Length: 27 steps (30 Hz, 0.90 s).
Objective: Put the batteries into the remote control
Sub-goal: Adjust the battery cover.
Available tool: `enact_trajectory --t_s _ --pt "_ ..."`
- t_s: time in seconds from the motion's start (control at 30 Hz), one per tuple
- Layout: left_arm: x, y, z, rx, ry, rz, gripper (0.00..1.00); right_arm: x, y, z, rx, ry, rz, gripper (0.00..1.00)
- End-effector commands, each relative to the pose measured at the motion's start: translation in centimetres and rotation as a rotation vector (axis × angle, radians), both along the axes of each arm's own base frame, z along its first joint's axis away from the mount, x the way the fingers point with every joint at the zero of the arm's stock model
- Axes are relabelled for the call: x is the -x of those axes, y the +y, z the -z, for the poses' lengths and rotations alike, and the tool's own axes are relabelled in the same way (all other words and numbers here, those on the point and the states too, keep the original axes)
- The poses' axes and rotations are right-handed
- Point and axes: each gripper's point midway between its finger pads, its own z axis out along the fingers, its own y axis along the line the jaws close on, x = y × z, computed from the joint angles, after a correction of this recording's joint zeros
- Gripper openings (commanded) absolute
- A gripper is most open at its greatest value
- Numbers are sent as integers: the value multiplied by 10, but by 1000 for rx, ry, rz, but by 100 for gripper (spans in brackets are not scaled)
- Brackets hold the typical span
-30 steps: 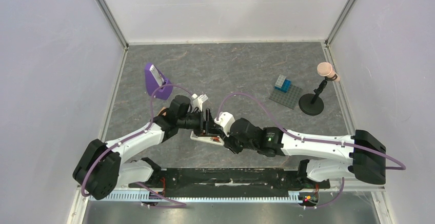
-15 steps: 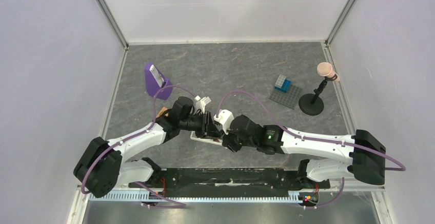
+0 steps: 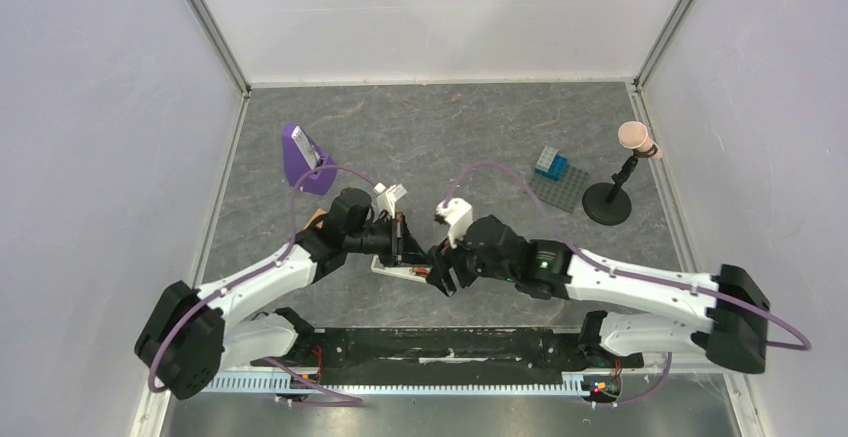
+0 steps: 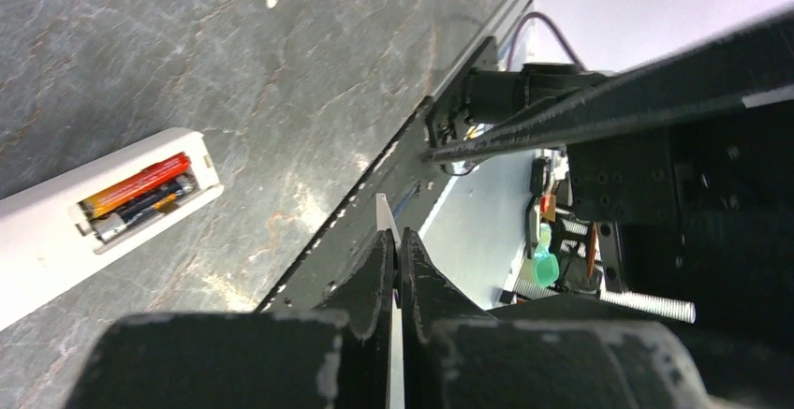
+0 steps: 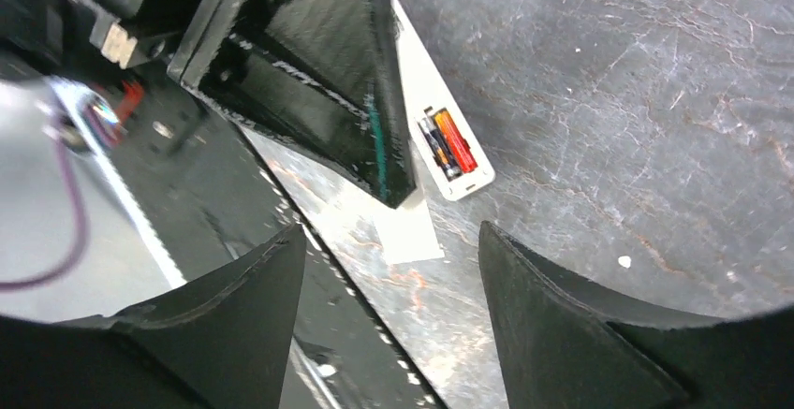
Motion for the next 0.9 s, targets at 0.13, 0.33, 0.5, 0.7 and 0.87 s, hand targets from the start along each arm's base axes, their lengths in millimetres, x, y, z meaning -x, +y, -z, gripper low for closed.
enact_trajectory --t_s 0.13,0.33,0.5,0.7,0.87 --pt "-12 1 -70 171 -86 -162 2 -7 -13 -58 -672 346 406 71" --pt "-13 11 -105 266 -104 -263 2 -11 -16 -98 -950 396 427 67" --pt "-12 14 -116 305 -83 -298 2 -7 -15 -126 -1068 401 368 65" --pt "-11 17 -129 347 -77 -317 2 -3 -8 -134 -1100 435 326 65" --pt "-6 15 -137 380 -71 -294 2 -1 -1 -126 -1092 476 319 59"
